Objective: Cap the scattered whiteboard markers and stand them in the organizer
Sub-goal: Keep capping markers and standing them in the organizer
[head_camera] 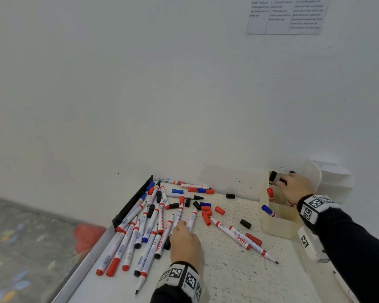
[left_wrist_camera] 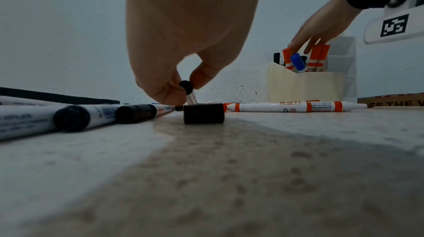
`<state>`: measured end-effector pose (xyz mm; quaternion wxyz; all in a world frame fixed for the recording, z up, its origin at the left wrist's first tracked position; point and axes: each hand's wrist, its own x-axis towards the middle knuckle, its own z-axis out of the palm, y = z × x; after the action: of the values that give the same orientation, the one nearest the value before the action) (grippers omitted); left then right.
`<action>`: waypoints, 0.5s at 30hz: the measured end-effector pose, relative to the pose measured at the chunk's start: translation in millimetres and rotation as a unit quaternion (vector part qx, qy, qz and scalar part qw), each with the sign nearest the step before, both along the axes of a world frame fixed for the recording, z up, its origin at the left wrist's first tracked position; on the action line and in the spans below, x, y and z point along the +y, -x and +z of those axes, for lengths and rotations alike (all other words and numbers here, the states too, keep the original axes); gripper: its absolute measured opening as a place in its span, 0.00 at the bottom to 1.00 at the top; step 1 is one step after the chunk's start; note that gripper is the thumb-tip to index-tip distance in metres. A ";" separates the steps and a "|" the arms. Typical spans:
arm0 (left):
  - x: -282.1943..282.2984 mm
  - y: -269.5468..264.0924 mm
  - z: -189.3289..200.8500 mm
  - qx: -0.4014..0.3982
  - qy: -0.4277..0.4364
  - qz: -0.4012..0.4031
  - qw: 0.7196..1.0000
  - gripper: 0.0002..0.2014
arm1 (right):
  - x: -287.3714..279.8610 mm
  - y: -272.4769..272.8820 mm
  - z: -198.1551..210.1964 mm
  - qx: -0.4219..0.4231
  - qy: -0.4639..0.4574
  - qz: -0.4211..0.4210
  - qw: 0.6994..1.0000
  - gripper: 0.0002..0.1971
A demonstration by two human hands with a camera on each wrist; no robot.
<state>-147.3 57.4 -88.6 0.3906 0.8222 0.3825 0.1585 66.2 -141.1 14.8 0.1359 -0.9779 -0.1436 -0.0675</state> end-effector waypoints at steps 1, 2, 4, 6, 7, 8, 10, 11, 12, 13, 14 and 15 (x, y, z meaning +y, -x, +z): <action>-0.2 0.3 1.0 0.004 0.003 0.000 1.000 0.21 | 2.1 5.5 2.6 -0.022 -0.011 -0.001 1.000 0.17; -0.5 0.7 2.8 0.003 0.005 0.003 1.000 0.22 | 5.3 11.6 5.7 -0.050 -0.037 0.003 0.998 0.16; -1.4 1.3 5.3 -0.010 0.013 0.012 1.000 0.24 | 15.6 30.0 12.0 -0.095 -0.120 0.034 0.988 0.12; -2.8 2.8 9.5 -0.034 0.013 0.018 0.999 0.26 | 27.7 54.8 18.3 -0.068 -0.180 0.092 0.977 0.10; -2.9 4.8 12.6 -0.039 0.011 0.016 0.999 0.27 | 33.5 66.9 17.9 -0.033 -0.190 0.119 0.974 0.09; -2.3 6.3 15.7 -0.049 0.011 0.011 0.999 0.26 | 40.3 79.2 15.9 0.002 -0.183 0.143 0.973 0.08; 3.4 10.2 20.7 -0.064 0.008 -0.004 0.998 0.25 | 54.4 100.0 5.3 0.063 -0.135 0.187 0.971 0.08; 6.6 13.1 23.0 -0.058 -0.001 -0.009 0.998 0.24 | 61.2 110.2 -1.3 0.092 -0.111 0.208 0.967 0.09; 11.0 16.2 24.9 -0.054 -0.014 -0.007 0.998 0.24 | 68.2 119.0 -9.8 0.126 -0.090 0.227 0.961 0.09; 16.2 19.0 23.7 -0.055 -0.019 -0.004 0.998 0.22 | 74.1 128.0 -18.5 0.162 -0.069 0.245 0.953 0.09; 20.4 21.7 23.8 -0.066 -0.016 -0.002 0.998 0.20 | 80.1 136.3 -27.6 0.197 -0.044 0.263 0.943 0.10; 24.4 23.9 23.2 -0.069 -0.011 -0.004 0.998 0.16 | 86.8 144.8 -36.8 0.229 -0.016 0.282 0.932 0.13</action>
<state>-171.3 81.8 -65.4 0.4075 0.8151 0.3494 0.2180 -78.6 -54.3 -22.0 0.1937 -0.8839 -0.3772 0.1974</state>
